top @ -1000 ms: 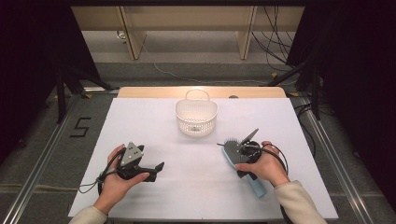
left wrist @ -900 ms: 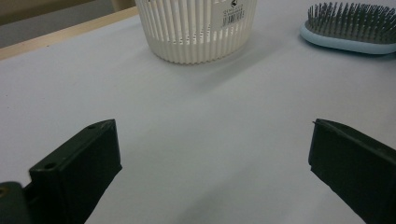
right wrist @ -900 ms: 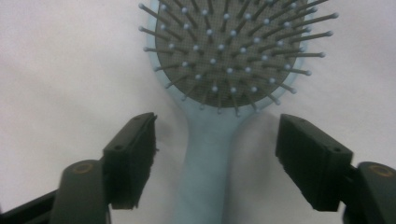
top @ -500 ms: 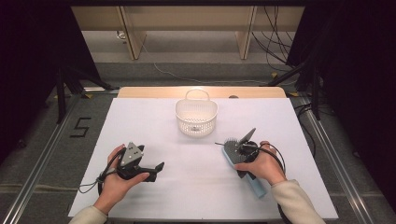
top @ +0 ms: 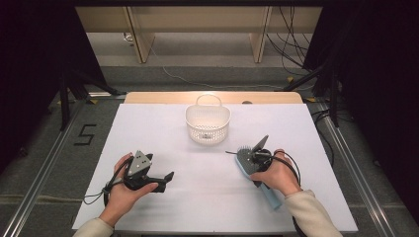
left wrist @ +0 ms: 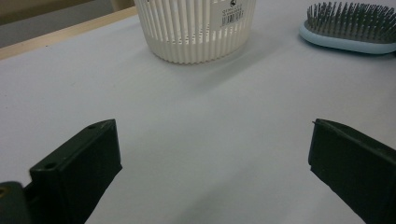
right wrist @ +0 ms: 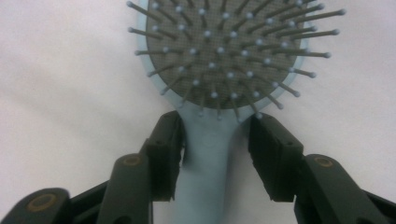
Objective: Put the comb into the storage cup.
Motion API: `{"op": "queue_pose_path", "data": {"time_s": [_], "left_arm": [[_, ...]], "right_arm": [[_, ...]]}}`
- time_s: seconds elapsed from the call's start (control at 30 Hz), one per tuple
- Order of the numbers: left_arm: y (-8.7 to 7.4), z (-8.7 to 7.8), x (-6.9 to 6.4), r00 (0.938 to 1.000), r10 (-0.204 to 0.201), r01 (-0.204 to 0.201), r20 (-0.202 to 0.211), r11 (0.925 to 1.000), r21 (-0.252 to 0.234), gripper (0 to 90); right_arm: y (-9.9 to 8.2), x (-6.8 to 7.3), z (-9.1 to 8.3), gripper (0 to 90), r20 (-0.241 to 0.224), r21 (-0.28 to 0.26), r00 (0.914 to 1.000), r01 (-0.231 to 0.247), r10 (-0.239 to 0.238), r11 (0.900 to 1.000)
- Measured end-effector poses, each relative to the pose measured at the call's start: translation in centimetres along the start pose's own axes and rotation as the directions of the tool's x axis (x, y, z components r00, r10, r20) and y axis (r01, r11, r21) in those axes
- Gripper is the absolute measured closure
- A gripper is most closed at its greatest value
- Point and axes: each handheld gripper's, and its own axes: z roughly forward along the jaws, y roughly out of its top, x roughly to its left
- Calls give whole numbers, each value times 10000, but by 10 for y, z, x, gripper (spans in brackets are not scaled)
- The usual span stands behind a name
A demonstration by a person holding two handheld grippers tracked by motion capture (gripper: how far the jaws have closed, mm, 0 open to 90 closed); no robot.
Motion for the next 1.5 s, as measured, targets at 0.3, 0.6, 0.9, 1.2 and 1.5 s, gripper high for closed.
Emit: {"op": "queue_pose_path", "data": {"time_s": [0.3,0.6,0.9,1.2,1.5], "left_arm": [[0,0,0,10000,3,-3,6,10000,-6,17],[0,0,0,10000,5,-5,4,10000,-2,17],[0,0,0,10000,7,-7,7,10000,-5,18],[0,0,0,10000,-5,5,6,10000,-10,18],[0,0,0,10000,3,-3,9,10000,4,19]], "right_arm": [[1,3,0,631,16,124,10000,-85,85,9999],[1,4,0,658,18,201,9997,-225,225,9995],[1,4,0,681,-3,236,9993,-367,367,9990],[1,4,0,696,-67,196,9987,-501,502,9986],[0,3,-1,700,-181,161,9985,-520,523,9985]]}}
